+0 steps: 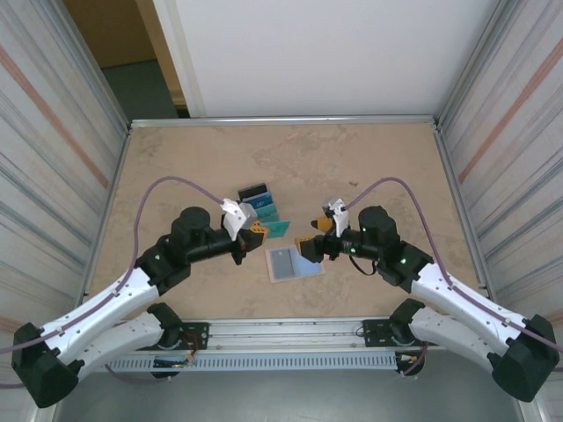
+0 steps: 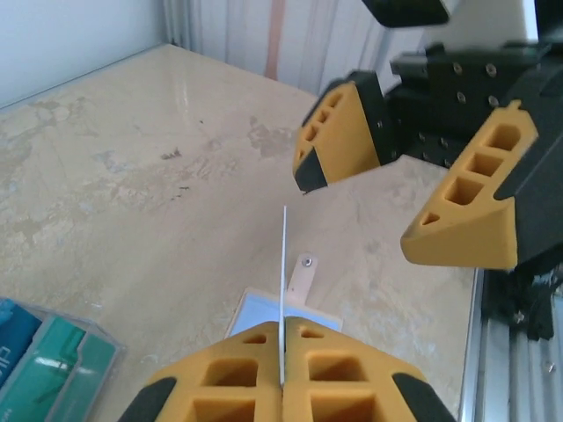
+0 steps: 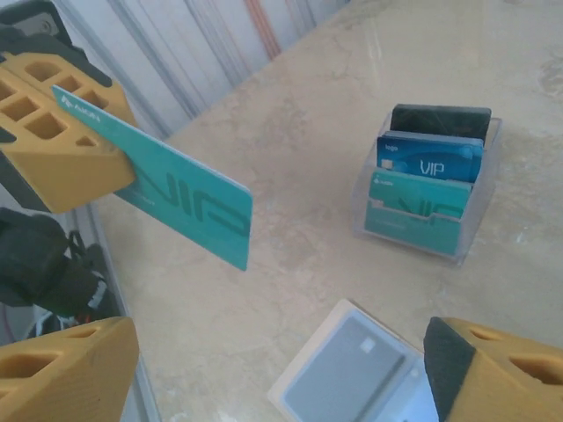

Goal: Take the credit cards out of the card holder

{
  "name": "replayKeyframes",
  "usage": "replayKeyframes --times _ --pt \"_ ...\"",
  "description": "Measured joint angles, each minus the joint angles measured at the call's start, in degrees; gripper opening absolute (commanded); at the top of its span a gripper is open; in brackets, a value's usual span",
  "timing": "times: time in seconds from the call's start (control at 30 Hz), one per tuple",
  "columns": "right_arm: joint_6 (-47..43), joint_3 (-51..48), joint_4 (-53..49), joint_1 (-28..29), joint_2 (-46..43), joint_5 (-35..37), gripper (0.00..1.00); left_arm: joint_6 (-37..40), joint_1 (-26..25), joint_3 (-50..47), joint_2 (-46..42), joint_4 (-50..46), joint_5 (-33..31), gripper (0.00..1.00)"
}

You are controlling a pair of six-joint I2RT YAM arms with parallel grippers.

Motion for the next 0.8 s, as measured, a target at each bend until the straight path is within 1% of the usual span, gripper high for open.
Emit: replayKeyframes --times 0.2,0.33,0.47,0.57,0.63,0.8 --pt "6.01 -1.51 9.51 -1.38 2.19 -5.18 0.81 -7.93 0.02 -0.9 -0.28 5.77 1.25 0.0" --pt "8.11 -1.51 15.02 -1.64 4.66 -10.01 0.74 -11.34 0.0 -0.9 -0.09 8.59 2.99 0.0" --pt "8.94 -1.49 17.73 -1.64 5.95 -13.75 0.65 -13.31 0.02 -0.92 0.44 10.58 4.92 0.0" --pt "9.14 -1.46 19.3 -1.64 5.99 -15.52 0.51 -14.21 0.0 -0.94 0.42 11.21 6.19 0.0" --pt "9.11 -1.38 20.04 -1.64 5.99 -16.5 0.37 -14.43 0.02 -0.94 0.42 11.52 6.71 0.0" --pt "8.92 -1.31 20.72 -1.64 5.97 -17.4 0.08 -14.84 0.02 -1.01 0.44 12.33 8.02 0.0"
